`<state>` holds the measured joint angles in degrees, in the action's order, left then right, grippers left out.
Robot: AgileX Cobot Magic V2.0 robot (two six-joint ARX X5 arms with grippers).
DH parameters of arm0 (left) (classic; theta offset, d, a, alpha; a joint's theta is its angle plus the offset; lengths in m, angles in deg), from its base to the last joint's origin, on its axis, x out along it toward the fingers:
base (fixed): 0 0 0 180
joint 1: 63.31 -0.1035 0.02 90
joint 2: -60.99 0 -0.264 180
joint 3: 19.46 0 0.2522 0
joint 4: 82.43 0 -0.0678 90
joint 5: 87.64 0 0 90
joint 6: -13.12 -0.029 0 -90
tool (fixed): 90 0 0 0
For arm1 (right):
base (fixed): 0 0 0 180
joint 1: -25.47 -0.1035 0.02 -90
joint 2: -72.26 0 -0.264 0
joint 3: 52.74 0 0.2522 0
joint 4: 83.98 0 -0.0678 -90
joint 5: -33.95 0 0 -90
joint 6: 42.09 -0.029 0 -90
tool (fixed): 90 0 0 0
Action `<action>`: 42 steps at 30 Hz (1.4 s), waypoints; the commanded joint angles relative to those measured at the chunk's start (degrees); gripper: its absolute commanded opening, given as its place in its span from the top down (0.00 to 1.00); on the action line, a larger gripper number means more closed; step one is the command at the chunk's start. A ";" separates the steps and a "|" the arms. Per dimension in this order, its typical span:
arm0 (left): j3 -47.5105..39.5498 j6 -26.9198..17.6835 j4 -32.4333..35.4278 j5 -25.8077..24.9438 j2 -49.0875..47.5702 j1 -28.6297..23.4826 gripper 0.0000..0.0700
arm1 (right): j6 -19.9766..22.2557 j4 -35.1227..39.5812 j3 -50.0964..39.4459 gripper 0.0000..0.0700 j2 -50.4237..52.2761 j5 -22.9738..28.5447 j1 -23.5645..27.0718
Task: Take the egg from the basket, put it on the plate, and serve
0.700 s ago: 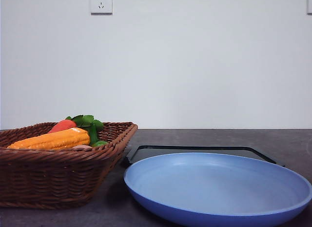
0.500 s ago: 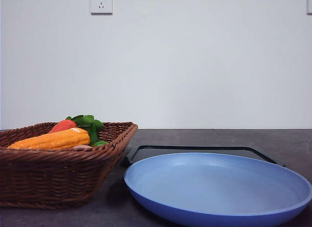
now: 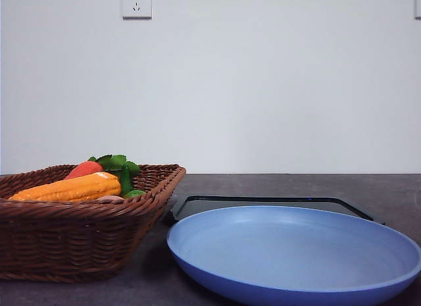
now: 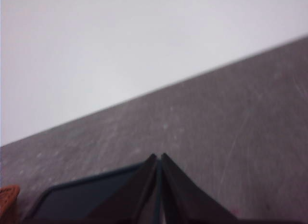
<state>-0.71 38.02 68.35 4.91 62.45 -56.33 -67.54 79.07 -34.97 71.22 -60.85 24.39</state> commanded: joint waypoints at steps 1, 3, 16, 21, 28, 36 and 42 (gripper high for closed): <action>2.64 1.40 0.07 -1.12 1.20 0.00 1.00 | -1.59 -2.45 2.78 1.00 -1.01 -0.17 0.04; 4.58 1.35 -0.10 -3.26 3.45 0.00 1.00 | -1.55 -5.93 5.27 1.00 -3.02 -0.20 0.04; 18.72 -1.95 -0.13 -17.68 29.19 0.24 1.00 | 2.20 -13.17 18.19 1.00 -24.02 -13.57 0.04; 23.85 -3.64 -0.61 -28.03 40.72 1.33 1.00 | 2.83 -17.92 21.42 1.00 -34.33 -21.72 0.07; 29.59 -7.36 -3.84 -35.23 53.38 4.05 1.00 | 3.61 -22.56 22.25 0.99 -46.58 -33.71 0.01; 31.08 -7.30 -2.63 -35.95 59.03 7.51 0.58 | 5.60 -25.21 22.25 0.68 -56.47 -33.90 -2.85; 31.08 -7.32 -2.49 -35.87 59.34 8.85 0.56 | 4.84 -18.97 22.25 0.68 -63.62 -33.29 -6.54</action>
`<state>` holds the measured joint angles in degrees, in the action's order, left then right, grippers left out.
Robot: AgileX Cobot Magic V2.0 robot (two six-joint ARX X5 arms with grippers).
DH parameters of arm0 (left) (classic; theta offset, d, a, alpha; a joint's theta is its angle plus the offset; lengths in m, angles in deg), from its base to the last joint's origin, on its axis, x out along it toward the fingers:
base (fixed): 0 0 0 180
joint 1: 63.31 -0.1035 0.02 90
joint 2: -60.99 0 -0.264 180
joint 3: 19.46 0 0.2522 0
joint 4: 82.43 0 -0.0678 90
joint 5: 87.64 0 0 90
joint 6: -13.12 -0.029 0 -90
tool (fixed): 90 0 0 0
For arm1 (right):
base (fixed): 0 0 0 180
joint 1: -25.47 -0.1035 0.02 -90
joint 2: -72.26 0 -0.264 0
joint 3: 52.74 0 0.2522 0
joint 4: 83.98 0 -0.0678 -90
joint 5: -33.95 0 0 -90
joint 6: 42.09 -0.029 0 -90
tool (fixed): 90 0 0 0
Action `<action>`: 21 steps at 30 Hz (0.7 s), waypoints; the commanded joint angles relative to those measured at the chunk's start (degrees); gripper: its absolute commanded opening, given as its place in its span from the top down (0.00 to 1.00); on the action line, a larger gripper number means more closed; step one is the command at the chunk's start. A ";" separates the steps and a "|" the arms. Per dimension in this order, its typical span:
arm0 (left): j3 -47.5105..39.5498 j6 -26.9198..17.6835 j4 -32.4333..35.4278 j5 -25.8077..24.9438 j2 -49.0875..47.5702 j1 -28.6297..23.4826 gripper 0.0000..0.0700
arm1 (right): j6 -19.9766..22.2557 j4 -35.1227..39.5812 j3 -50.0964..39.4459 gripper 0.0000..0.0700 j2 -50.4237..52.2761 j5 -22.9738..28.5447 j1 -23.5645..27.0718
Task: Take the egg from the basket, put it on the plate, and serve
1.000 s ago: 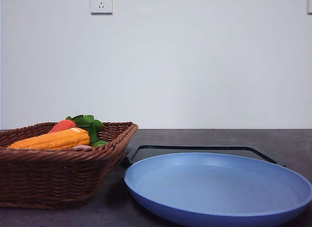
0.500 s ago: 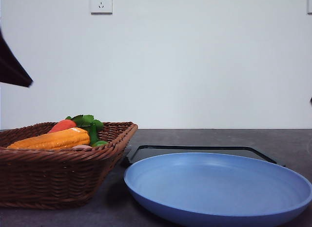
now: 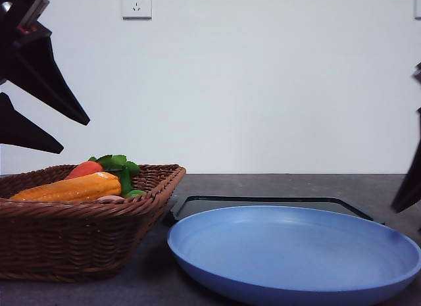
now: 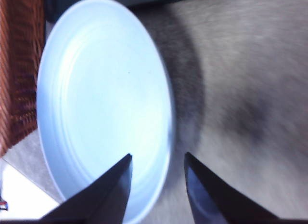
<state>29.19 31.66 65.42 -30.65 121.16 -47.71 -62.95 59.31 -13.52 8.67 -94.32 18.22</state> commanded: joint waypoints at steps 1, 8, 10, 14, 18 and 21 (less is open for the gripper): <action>1.18 -0.98 0.44 -0.28 0.63 0.23 0.56 | 0.03 1.97 0.79 0.68 -2.29 0.68 -0.95; 1.18 -0.98 0.39 0.04 0.63 0.23 0.56 | -1.92 8.79 0.79 0.82 -8.81 1.21 -3.07; 1.18 -0.98 0.39 0.04 0.63 0.23 0.56 | -2.61 9.91 0.79 0.89 -9.63 1.25 -3.13; 1.18 -0.98 0.39 0.04 0.63 0.23 0.56 | -2.78 10.17 0.79 1.00 -9.82 2.33 -3.12; 1.18 -0.94 0.39 0.04 0.63 0.23 0.56 | -2.93 9.48 0.79 1.00 -9.62 2.71 -3.01; 1.18 -0.10 0.37 0.04 0.63 0.33 0.53 | -2.93 8.45 0.82 1.00 -8.61 2.76 -2.63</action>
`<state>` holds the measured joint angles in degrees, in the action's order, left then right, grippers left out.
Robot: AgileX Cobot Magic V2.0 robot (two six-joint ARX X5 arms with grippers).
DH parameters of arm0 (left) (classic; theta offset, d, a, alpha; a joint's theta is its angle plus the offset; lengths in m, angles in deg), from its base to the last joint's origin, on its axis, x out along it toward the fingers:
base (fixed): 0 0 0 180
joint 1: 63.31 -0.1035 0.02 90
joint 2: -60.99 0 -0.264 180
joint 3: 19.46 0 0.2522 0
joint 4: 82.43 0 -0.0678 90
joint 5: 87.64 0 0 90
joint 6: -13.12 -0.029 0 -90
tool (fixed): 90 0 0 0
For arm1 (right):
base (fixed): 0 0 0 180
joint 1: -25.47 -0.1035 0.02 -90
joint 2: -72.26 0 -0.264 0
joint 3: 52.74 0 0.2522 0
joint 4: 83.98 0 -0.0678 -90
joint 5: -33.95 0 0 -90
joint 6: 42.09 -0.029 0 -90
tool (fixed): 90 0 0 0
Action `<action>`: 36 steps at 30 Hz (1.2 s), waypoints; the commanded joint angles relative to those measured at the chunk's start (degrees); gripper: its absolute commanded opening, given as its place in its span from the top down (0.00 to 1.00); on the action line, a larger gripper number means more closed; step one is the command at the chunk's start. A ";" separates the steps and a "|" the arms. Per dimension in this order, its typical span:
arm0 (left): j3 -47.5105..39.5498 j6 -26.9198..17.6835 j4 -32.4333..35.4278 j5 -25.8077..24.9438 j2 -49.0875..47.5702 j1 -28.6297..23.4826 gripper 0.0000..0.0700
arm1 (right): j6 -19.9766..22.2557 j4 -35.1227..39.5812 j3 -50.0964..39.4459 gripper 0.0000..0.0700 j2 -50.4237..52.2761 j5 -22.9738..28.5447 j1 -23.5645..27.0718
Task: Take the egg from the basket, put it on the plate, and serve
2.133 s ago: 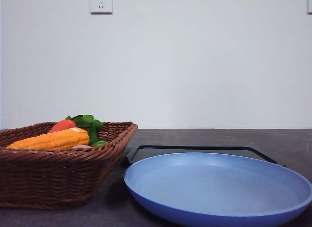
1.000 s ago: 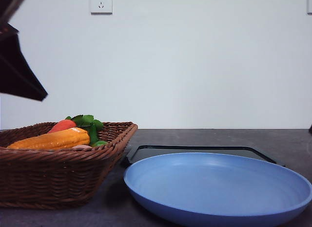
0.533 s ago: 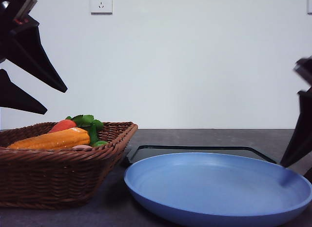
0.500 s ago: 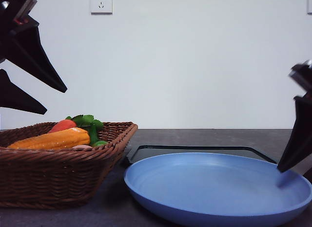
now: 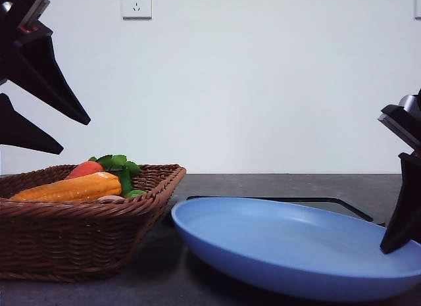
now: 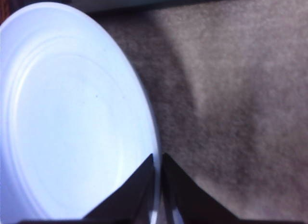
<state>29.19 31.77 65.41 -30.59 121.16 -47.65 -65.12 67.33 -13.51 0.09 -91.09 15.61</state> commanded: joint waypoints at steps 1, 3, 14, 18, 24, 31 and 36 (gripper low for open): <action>1.18 0.33 0.39 -0.02 0.63 0.45 0.48 | -0.75 -0.14 0.81 1.00 0.65 -0.28 0.31; 1.18 0.89 0.36 -0.02 0.63 1.02 0.40 | -0.70 -1.53 0.85 1.00 2.28 0.57 0.98; 1.85 2.01 -0.11 12.75 1.00 12.53 0.37 | 0.66 -9.80 0.90 1.00 13.77 3.64 5.57; 2.95 1.97 -0.40 19.08 3.13 16.60 0.38 | 0.81 -10.96 0.90 1.00 16.20 3.62 6.48; 5.04 1.95 -0.45 19.71 8.77 18.86 0.39 | 1.00 -11.99 0.90 1.00 17.32 3.59 6.75; 7.59 1.95 -0.41 19.73 15.42 19.68 0.39 | 1.35 -12.34 0.90 1.00 17.32 3.59 6.74; 7.91 1.95 -0.78 20.19 18.22 19.69 0.39 | 1.64 -12.39 0.90 1.00 17.32 3.59 6.75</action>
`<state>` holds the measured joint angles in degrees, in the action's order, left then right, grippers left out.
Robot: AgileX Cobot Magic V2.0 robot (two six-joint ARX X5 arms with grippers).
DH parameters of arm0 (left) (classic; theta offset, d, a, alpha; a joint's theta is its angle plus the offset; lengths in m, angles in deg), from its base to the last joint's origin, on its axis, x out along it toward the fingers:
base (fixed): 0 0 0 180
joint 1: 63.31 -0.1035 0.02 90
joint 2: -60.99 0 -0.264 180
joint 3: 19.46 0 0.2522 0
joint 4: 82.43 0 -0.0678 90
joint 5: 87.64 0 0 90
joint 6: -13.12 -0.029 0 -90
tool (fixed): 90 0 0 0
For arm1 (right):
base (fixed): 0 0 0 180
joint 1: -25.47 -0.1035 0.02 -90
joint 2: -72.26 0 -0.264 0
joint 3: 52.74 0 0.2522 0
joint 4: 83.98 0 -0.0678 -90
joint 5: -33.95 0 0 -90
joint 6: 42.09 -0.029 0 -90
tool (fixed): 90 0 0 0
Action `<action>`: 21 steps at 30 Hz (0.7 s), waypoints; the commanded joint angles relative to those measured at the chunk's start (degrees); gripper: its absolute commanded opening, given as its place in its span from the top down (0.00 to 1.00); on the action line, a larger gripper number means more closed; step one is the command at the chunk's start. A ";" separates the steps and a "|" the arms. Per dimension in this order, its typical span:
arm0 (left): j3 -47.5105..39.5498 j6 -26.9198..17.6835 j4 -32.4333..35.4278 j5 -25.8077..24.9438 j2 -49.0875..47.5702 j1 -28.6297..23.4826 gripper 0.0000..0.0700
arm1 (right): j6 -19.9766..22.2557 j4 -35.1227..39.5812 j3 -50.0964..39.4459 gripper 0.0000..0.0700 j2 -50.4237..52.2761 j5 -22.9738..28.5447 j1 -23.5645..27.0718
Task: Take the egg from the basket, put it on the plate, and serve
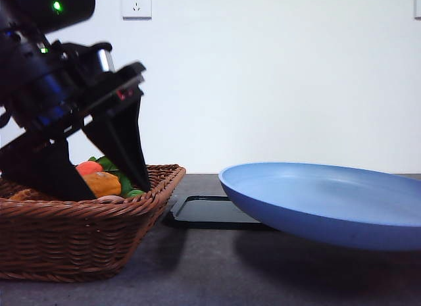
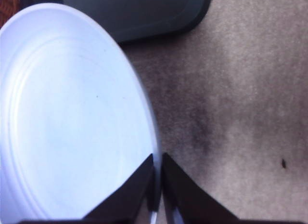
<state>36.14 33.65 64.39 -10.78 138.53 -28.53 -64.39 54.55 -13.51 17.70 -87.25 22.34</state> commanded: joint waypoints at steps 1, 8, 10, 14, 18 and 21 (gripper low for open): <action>0.96 0.03 -0.11 0.85 1.10 0.57 0.39 | 0.92 0.39 0.90 1.00 -0.28 -0.24 0.02; 0.96 -0.45 -1.43 2.90 1.41 0.55 0.39 | 1.38 0.38 0.90 1.00 -0.28 -0.24 0.02; 0.96 -0.59 -1.76 2.89 1.49 0.56 0.39 | 1.38 0.39 0.90 1.00 -0.28 -0.24 0.01; 0.96 -0.85 -2.29 2.86 2.17 0.57 0.40 | 1.43 0.39 0.90 1.00 -0.28 -0.24 0.02; 0.96 -1.03 -2.26 2.88 3.06 0.57 0.42 | 1.73 0.34 0.90 1.00 -0.28 -0.24 0.00; 0.96 -1.05 -2.45 2.88 3.48 0.57 0.47 | 1.77 0.23 0.90 1.00 -0.28 -0.24 0.00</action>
<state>36.14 33.38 61.99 -8.02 140.90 -28.51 -63.29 54.43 -13.51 17.70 -87.27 22.34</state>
